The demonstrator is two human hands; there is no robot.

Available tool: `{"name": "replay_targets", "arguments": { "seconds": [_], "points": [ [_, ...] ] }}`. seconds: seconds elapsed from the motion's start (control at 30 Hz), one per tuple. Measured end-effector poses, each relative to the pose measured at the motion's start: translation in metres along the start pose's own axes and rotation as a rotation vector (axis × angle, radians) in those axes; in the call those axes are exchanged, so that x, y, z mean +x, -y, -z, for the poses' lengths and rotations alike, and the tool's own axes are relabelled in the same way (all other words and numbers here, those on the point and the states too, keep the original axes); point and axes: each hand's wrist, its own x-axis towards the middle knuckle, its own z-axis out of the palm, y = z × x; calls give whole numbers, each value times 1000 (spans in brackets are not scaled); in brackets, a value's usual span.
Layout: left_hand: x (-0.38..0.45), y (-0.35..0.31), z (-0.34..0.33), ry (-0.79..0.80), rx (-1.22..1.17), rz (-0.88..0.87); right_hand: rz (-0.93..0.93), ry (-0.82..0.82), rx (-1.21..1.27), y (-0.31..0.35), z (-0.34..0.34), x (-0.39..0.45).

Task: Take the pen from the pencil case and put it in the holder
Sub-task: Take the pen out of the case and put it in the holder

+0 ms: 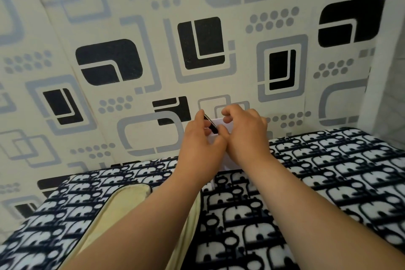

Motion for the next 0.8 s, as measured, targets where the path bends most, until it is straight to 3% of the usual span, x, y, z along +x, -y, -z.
{"name": "replay_targets", "arguments": {
  "seconds": [0.6,0.8],
  "points": [
    [-27,2,34,-54,-136,6,127,130,7,49,9,-13],
    [-49,7,52,-53,-189,21,128,274,-12,71,15,-29]
  ]
}}
